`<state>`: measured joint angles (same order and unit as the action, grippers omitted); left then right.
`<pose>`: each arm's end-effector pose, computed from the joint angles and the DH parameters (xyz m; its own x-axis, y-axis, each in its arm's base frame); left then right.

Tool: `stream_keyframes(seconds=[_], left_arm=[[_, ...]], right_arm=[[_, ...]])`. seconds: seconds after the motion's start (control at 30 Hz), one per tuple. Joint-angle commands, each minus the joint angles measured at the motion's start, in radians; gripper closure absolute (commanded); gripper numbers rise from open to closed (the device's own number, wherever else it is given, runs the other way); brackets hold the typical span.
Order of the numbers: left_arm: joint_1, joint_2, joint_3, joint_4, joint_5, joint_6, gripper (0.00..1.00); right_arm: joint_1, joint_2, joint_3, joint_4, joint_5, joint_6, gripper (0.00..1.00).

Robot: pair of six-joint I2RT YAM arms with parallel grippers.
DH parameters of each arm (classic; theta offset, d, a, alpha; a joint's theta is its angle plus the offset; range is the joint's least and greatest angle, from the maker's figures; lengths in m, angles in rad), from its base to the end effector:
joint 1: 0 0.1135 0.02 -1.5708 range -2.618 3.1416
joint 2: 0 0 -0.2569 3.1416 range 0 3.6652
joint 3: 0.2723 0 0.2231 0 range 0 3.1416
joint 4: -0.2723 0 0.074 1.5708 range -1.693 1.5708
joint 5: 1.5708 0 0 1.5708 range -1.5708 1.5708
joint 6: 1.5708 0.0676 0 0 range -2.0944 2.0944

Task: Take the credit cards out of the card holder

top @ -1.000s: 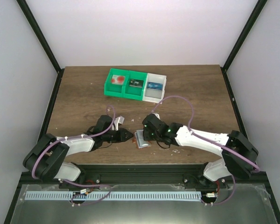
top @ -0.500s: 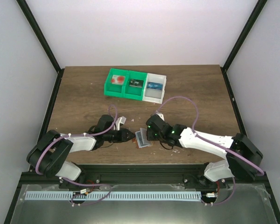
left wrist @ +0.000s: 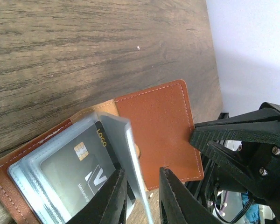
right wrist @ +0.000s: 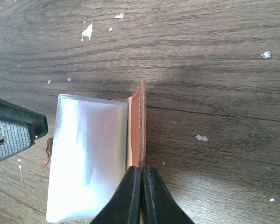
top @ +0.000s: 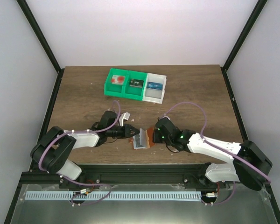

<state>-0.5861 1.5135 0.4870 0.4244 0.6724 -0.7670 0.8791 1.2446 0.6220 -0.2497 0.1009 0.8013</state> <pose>0.2037 -0.1858 0.1454 -0.9368 -0.0297 -0.3486 0.2920 0.4822 -0.8259 0.1571 0.1790 0.1721 -0.8606 0.0813 -0.5028 -0.1535 0.8999 0.4082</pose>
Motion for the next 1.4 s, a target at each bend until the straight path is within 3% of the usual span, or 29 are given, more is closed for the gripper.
stream_keyframes(seconds=[0.0,0.57,0.83,0.97,1.07,1.3,1.37], left_arm=[[-0.013,-0.010,0.034,-0.021,-0.028,0.028,0.78],[-0.100,0.162,0.080,0.197,0.052,-0.094,0.84],[-0.104,0.287,0.105,0.310,0.088,-0.126,0.84],[-0.110,0.317,0.139,0.274,0.086,-0.103,0.84],[-0.111,0.325,0.150,0.241,0.069,-0.078,0.84],[-0.115,0.349,0.150,0.244,0.074,-0.080,0.84],[-0.115,0.349,0.148,0.250,0.082,-0.090,0.84]], right_arm=[[-0.003,-0.022,-0.036,0.030,-0.002,0.001,1.00],[-0.003,-0.043,-0.093,0.078,-0.017,-0.008,0.98],[-0.002,-0.091,-0.020,-0.036,-0.038,-0.040,0.80],[-0.002,-0.160,0.032,-0.112,-0.038,-0.052,0.70],[-0.002,-0.223,0.022,-0.080,-0.058,-0.058,0.69],[-0.002,-0.236,-0.025,0.092,-0.239,-0.037,0.98],[-0.002,-0.203,-0.026,0.117,-0.254,-0.027,1.00]])
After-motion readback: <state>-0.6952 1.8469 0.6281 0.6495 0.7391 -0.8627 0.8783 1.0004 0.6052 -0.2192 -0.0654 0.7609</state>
